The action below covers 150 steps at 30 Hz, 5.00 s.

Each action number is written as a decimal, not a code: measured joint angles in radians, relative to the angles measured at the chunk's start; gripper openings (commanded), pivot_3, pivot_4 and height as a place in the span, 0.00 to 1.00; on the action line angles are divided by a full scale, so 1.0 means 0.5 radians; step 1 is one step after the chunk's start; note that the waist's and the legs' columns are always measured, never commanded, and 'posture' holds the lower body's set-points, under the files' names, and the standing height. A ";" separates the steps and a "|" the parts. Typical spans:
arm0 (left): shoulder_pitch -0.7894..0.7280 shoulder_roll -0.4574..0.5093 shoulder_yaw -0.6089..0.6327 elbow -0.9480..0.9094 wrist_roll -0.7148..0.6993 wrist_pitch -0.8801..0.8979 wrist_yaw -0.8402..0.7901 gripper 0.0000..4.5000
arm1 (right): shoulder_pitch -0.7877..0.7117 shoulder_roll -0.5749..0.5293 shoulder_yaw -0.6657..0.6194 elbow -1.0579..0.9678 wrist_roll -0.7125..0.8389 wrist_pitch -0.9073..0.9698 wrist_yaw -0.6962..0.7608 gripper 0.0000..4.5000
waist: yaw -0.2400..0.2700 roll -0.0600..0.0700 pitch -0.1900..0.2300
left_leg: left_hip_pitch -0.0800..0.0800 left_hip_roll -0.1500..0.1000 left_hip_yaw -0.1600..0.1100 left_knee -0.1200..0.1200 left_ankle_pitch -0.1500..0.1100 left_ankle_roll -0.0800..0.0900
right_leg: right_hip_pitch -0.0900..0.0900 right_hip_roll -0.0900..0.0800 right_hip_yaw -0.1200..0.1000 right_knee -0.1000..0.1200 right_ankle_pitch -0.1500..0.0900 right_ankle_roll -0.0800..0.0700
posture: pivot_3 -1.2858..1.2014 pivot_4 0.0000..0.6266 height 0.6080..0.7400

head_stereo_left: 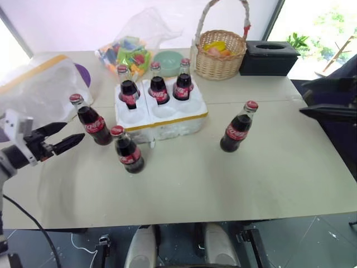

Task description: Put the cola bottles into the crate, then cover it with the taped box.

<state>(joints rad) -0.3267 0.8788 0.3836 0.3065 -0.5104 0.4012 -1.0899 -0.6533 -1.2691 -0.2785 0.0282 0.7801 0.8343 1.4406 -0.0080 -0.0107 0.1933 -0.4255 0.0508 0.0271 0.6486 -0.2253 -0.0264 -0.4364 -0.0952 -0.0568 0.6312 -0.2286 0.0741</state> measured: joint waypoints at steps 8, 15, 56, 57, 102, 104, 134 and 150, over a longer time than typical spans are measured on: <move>-0.468 -0.156 -0.345 0.481 0.210 -0.248 -0.148 0.99 | -0.327 0.081 0.034 -0.297 0.344 0.312 -0.130 1.00 | -0.005 -0.006 -0.001 | -0.001 0.000 0.002 0.001 0.000 0.000 | 0.001 0.000 0.001 -0.002 0.006 0.009 | 0.52 0.24 1.00; -0.591 -0.227 -0.424 0.658 0.305 -0.387 -0.197 0.81 | -0.451 0.192 0.059 -0.370 0.455 0.409 -0.291 1.00 | -0.003 -0.007 -0.001 | -0.001 0.000 0.001 0.001 0.000 0.000 | 0.000 0.000 0.001 0.000 0.006 0.010 | 0.52 0.24 1.00; -1.697 -0.457 -0.784 1.198 0.404 -0.261 -0.823 0.62 | -0.028 0.455 -0.134 -0.739 0.612 0.393 -1.020 1.00 | 0.016 -0.019 0.008 | -0.007 0.000 -0.002 0.011 0.001 0.001 | 0.000 0.005 0.004 0.003 0.011 0.018 | 0.52 0.24 1.00; -1.699 -0.455 -0.780 1.198 0.407 -0.257 -0.836 0.62 | -0.028 0.455 -0.134 -0.739 0.612 0.385 -1.027 1.00 | 0.022 -0.019 0.008 | -0.007 0.000 -0.002 0.011 0.001 0.001 | 0.000 0.005 0.004 0.003 0.011 0.019 | 0.52 0.24 1.00; -0.836 0.432 -0.327 -0.170 -0.107 0.589 -0.955 0.99 | -0.143 0.852 0.526 -0.931 0.213 0.165 -1.137 1.00 | -0.011 -0.017 0.007 | -0.003 0.004 -0.003 0.013 0.000 0.002 | 0.004 0.007 0.005 0.001 0.010 0.009 | 0.52 0.24 1.00; -0.645 0.550 -0.280 -0.287 -0.161 0.617 -1.017 0.99 | -0.096 0.998 0.682 -0.962 0.125 0.165 -1.249 1.00 | -0.012 -0.017 0.007 | -0.002 0.004 -0.003 0.009 0.000 0.002 | 0.002 0.007 0.005 0.002 0.009 0.008 | 0.52 0.24 1.00; -0.132 0.671 -0.102 -0.494 -0.223 0.480 -1.001 0.99 | -0.161 2.348 1.427 0.096 -0.755 -0.504 -1.294 1.00 | -0.015 -0.018 0.007 | -0.003 0.009 -0.003 0.003 0.001 0.000 | -0.002 0.015 0.005 0.002 0.012 0.013 | 0.52 0.24 1.00; -0.285 0.653 -0.192 -0.584 -0.296 0.586 -0.874 1.00 | -0.203 2.324 1.235 -0.045 -0.717 -0.215 -1.270 0.54 | -0.004 -0.019 0.007 | -0.007 0.010 -0.003 0.001 0.002 -0.001 | -0.005 0.015 0.005 0.002 0.013 0.013 | 0.52 0.24 1.00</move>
<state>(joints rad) -0.4689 1.2051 0.2877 0.0146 -0.6583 0.6940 -1.5269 -0.7548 -0.1069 0.3392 0.0057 0.4217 0.7266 0.8055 -0.0101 -0.0200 0.1966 -0.4288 0.0559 0.0257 0.6491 -0.2245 -0.0267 -0.4390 -0.0876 -0.0542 0.6322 -0.2222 0.0806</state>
